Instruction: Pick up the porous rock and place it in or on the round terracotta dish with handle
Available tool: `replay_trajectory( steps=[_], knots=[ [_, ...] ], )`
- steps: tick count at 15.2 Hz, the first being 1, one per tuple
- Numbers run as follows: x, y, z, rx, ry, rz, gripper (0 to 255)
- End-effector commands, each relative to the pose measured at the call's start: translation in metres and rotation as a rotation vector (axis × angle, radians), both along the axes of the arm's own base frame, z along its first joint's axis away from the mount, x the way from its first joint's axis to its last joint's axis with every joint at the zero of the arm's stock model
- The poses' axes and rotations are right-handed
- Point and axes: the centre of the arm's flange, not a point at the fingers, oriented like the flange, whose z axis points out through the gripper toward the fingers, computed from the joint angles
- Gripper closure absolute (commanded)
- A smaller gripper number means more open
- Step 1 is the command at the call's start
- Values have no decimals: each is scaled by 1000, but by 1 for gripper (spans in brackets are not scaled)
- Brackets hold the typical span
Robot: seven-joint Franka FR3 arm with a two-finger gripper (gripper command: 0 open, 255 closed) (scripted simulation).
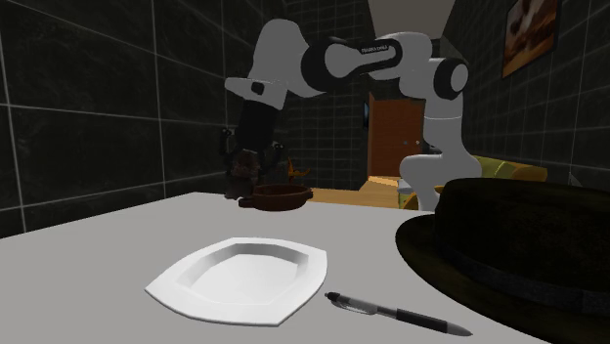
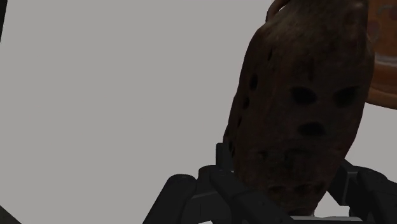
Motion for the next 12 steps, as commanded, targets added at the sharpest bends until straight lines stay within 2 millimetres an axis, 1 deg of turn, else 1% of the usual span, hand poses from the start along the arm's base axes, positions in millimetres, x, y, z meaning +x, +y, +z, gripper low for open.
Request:
replay_trajectory(
  steps=[1,12],
  knots=[
    [1,-1,11,0,0,0,255],
    [1,-1,67,0,0,0,255]
  ],
)
